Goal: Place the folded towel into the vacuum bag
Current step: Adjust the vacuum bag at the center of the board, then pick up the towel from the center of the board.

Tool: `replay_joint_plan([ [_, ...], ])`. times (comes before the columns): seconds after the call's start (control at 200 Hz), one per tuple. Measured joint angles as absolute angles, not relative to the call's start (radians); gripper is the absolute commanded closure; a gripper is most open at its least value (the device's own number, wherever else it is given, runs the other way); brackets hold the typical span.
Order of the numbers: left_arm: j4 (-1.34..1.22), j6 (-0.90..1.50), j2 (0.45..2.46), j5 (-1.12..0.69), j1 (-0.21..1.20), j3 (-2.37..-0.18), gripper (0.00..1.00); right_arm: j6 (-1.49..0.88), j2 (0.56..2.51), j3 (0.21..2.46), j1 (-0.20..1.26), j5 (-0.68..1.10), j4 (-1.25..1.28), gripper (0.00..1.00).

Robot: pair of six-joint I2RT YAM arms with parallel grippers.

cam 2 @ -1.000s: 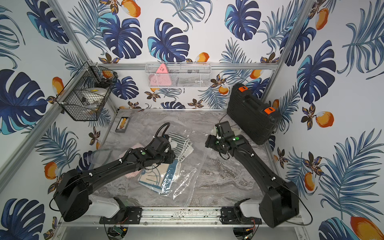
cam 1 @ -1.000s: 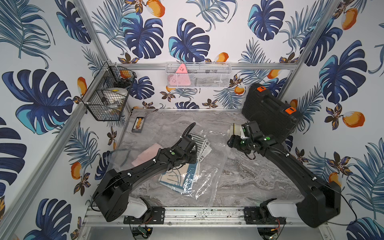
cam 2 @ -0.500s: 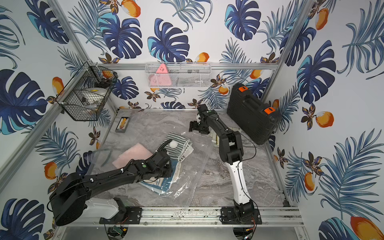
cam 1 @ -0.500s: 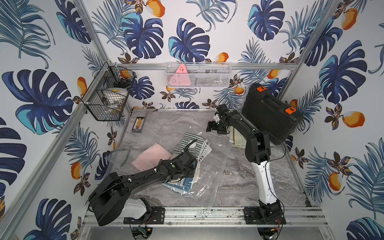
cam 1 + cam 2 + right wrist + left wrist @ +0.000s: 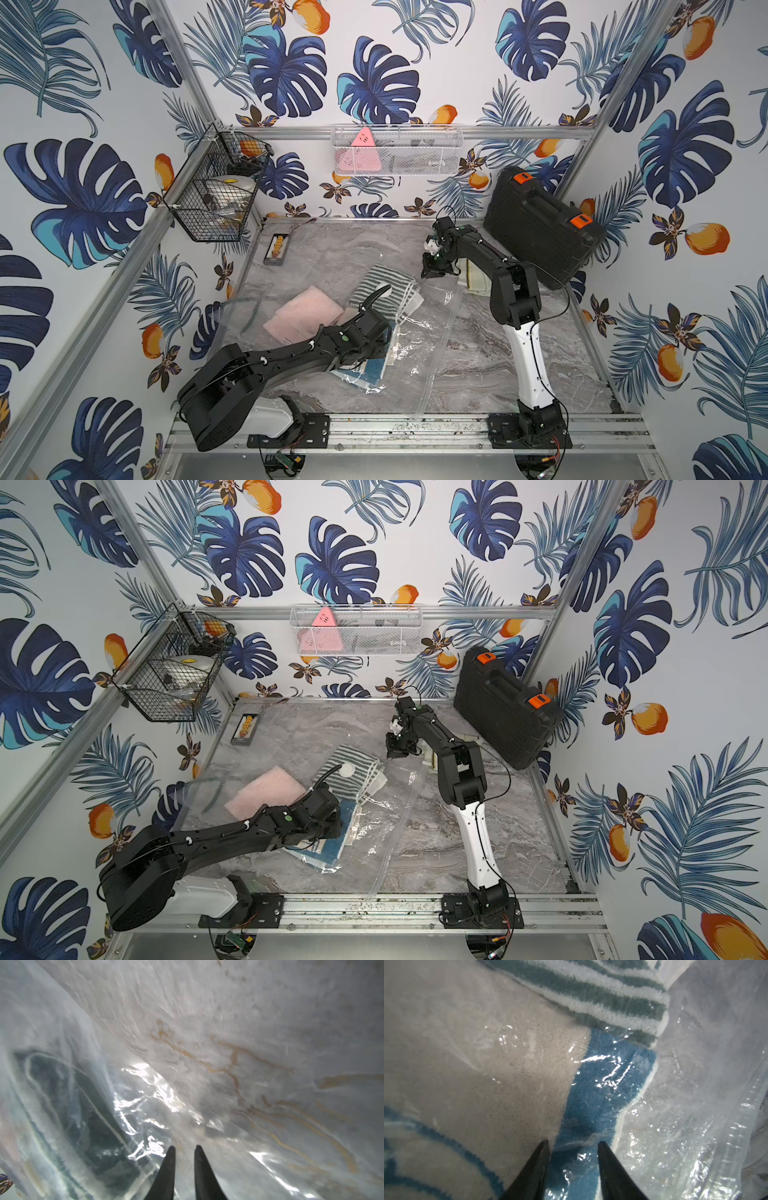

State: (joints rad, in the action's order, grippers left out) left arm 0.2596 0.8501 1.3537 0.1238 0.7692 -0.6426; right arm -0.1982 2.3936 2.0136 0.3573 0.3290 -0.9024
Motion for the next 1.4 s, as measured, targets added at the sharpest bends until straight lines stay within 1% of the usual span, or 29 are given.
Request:
replay_joint_plan([
  [0.155, 0.232, 0.865, 1.359, 0.158, 0.739, -0.609, 0.55, -0.255, 2.178, 1.628, 0.373, 0.317, -0.791, 0.90],
  [0.27, 0.185, 0.863, 1.414, 0.185, 0.732, -0.620, 0.55, -0.295, 2.009, 1.378, 0.380, 0.287, -0.728, 0.91],
  [0.36, 0.148, 0.859, 1.457, 0.189, 0.711, -0.646, 0.55, -0.324, 1.891, 1.228, 0.383, 0.271, -0.695, 0.90],
  [0.4, 0.141, 0.844, 1.470, 0.185, 0.688, -0.660, 0.54, -0.339, 1.842, 1.163, 0.391, 0.273, -0.674, 0.89],
  [0.49, 0.152, 0.833, 1.483, 0.180, 0.618, -0.691, 0.54, -0.385, 1.785, 1.087, 0.438, 0.284, -0.656, 0.79],
  [0.56, 0.184, 0.809, 1.478, 0.187, 0.559, -0.716, 0.53, -0.409, 1.769, 1.076, 0.484, 0.319, -0.647, 0.69],
  [0.641, 0.237, 0.782, 1.440, 0.199, 0.498, -0.740, 0.53, -0.435, 1.728, 1.076, 0.495, 0.383, -0.632, 0.43],
  [0.721, 0.289, 0.756, 1.388, 0.221, 0.458, -0.772, 0.53, -0.437, 1.654, 1.100, 0.451, 0.375, -0.646, 0.27],
  [0.776, 0.320, 0.740, 1.357, 0.238, 0.455, -0.794, 0.53, -0.437, 1.609, 1.139, 0.408, 0.337, -0.671, 0.20],
  [0.821, 0.341, 0.730, 1.338, 0.233, 0.460, -0.812, 0.53, -0.437, 1.581, 1.175, 0.371, 0.266, -0.689, 0.14],
  [0.856, 0.355, 0.729, 1.329, 0.237, 0.471, -0.823, 0.53, -0.437, 1.568, 1.197, 0.345, 0.208, -0.696, 0.11],
  [0.906, 0.378, 0.725, 1.322, 0.254, 0.508, -0.842, 0.52, -0.440, 1.568, 1.217, 0.308, 0.124, -0.706, 0.06],
  [1.001, 0.401, 0.710, 1.326, 0.262, 0.625, -0.887, 0.52, -0.464, 1.610, 1.225, 0.234, -0.021, -0.717, 0.00],
  [1.146, 0.396, 0.703, 1.393, 0.270, 0.798, -0.969, 0.52, -0.515, 1.713, 1.261, 0.147, -0.138, -0.710, 0.00],
  [1.246, 0.390, 0.685, 1.420, 0.266, 0.846, -0.980, 0.52, -0.535, 1.810, 1.332, 0.111, -0.150, -0.693, 0.00],
  [1.401, 0.384, 0.683, 1.436, 0.251, 0.862, -0.980, 0.52, -0.552, 1.933, 1.402, 0.061, -0.154, -0.649, 0.00],
])
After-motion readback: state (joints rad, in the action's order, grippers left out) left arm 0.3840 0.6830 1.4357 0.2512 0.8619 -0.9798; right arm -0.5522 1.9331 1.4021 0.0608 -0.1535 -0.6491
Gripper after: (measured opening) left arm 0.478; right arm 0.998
